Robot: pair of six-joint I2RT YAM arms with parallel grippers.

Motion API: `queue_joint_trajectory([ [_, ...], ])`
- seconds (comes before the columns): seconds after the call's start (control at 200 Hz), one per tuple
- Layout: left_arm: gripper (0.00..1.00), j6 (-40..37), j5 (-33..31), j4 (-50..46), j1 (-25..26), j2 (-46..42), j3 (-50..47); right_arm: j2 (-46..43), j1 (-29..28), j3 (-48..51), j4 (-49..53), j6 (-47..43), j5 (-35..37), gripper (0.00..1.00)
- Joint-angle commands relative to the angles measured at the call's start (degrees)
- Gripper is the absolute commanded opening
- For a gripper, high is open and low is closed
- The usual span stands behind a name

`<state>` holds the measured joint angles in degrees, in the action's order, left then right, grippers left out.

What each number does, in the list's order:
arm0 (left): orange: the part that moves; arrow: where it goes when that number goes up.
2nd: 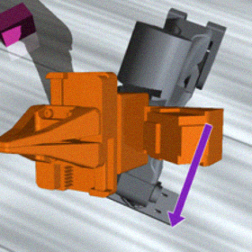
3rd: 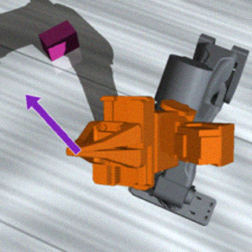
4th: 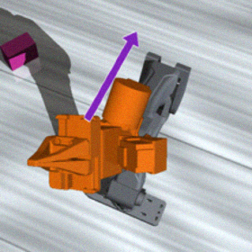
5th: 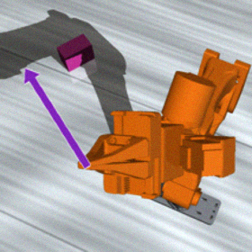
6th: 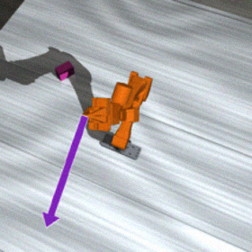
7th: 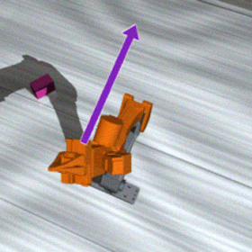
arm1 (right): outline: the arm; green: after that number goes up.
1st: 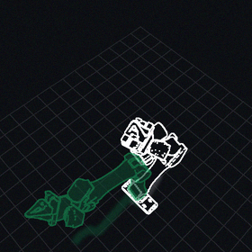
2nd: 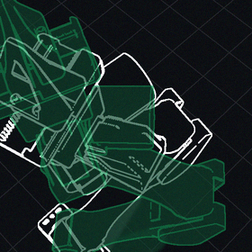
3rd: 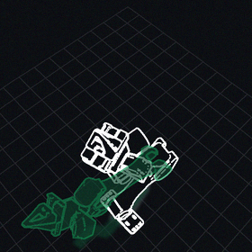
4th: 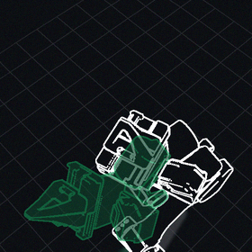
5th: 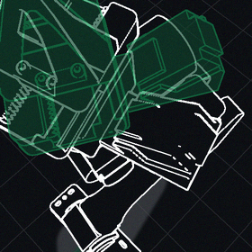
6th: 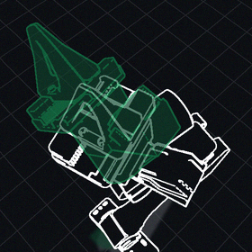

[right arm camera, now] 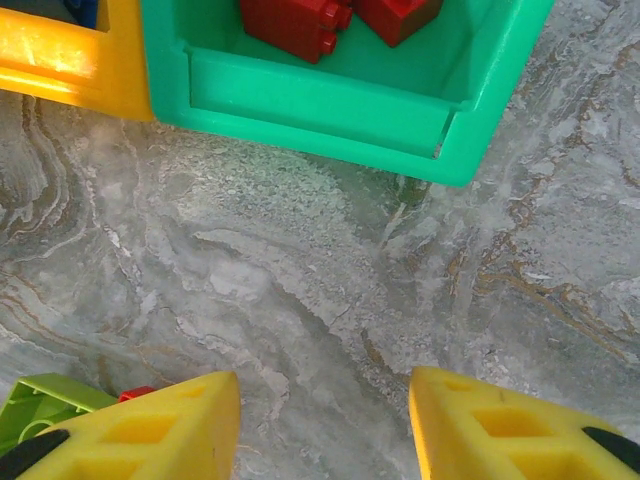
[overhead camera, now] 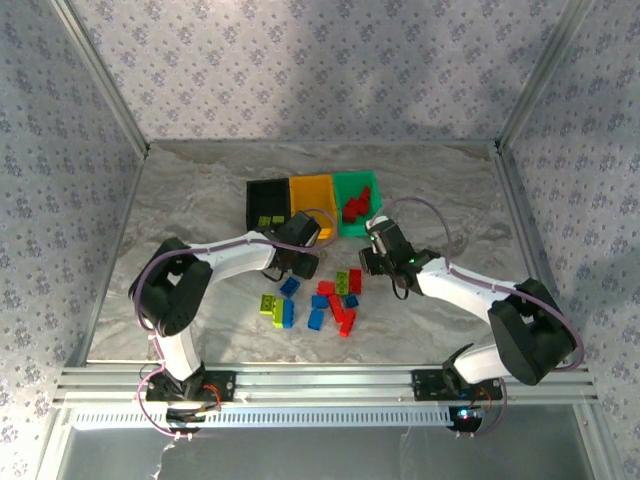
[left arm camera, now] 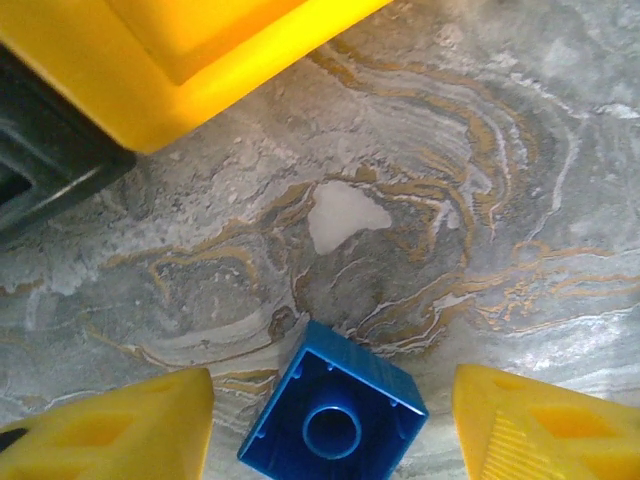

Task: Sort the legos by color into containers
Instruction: Pick up the lego from the center of the table.

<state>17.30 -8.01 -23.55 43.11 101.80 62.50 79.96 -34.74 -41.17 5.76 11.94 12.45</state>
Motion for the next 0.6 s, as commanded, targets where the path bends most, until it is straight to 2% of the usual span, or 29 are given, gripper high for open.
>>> queue_joint_trajectory([
  [0.0, 0.59, 0.98, -0.39, -1.94, -0.04, 0.33, -0.03, 0.29, -0.36, -0.57, 0.15, -0.29, 2.55, 0.50],
  [0.055, 0.51, 0.89, -0.45, -1.99, -0.01, 0.33, -0.19, 0.76, -0.80, -0.89, 0.22, -0.34, 3.00, 0.50],
  [0.125, 0.50, 1.01, -0.60, -2.27, 0.02, 0.33, 0.07, 1.24, -1.16, -0.97, 0.09, -0.41, 3.63, 0.50],
  [0.2, 0.39, 1.16, -0.21, -2.38, 0.02, 0.08, 0.31, 1.69, -1.38, -1.17, 0.25, -0.44, 4.70, 0.50],
  [0.315, 0.34, 1.16, 0.16, -2.54, 0.05, -0.37, 0.95, 1.60, -1.35, -1.20, 0.52, -0.41, 5.75, 0.50],
  [0.595, 0.34, 0.98, -0.32, -5.88, 1.17, -4.07, 5.72, 0.95, -1.37, -0.80, 0.21, 0.03, 5.59, 0.50],
])
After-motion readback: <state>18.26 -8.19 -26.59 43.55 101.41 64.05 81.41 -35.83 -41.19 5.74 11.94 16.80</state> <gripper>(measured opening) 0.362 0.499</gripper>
